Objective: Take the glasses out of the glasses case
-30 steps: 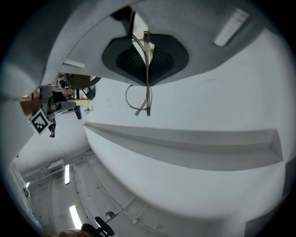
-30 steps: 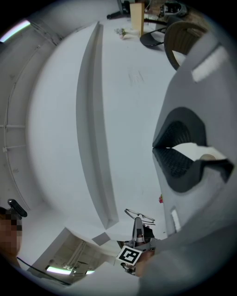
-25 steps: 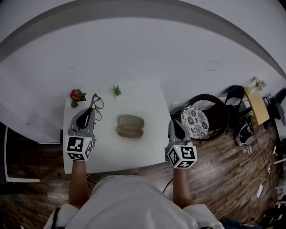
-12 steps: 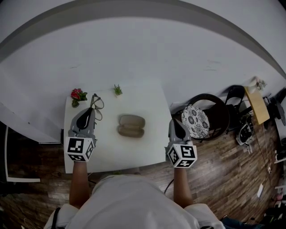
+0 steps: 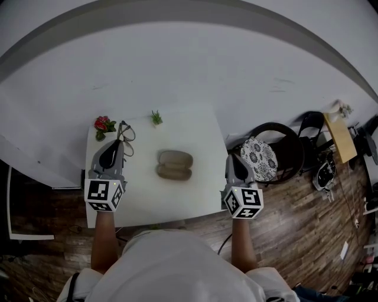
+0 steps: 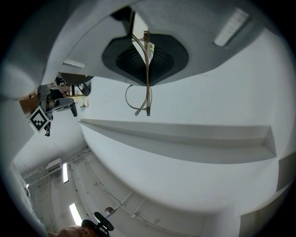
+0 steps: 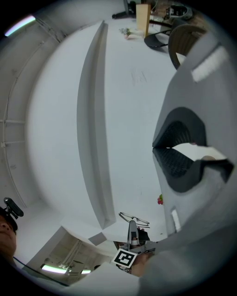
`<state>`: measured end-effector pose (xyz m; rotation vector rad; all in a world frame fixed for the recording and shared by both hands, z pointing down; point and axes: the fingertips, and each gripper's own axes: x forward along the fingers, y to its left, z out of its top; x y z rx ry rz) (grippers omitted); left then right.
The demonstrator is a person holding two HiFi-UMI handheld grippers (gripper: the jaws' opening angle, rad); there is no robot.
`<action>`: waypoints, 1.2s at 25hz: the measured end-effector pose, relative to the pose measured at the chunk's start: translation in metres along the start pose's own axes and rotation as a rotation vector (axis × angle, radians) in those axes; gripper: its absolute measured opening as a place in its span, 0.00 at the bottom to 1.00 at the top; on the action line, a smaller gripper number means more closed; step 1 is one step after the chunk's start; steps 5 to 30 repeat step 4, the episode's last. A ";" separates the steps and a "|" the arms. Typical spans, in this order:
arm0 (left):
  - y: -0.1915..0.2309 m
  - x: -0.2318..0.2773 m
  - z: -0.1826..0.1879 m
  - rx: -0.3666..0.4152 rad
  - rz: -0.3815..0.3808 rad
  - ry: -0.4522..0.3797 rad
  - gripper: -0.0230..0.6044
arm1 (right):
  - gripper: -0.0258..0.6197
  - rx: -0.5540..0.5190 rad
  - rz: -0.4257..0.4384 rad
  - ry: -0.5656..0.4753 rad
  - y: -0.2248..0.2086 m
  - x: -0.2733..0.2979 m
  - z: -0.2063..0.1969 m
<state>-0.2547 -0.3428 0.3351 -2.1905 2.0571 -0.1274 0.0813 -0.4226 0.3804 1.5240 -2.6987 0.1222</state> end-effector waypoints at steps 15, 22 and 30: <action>0.004 0.001 -0.002 -0.001 0.003 0.004 0.07 | 0.04 0.009 0.003 0.010 0.001 0.003 -0.004; 0.004 0.001 -0.002 -0.001 0.003 0.004 0.07 | 0.04 0.009 0.003 0.010 0.001 0.003 -0.004; 0.004 0.001 -0.002 -0.001 0.003 0.004 0.07 | 0.04 0.009 0.003 0.010 0.001 0.003 -0.004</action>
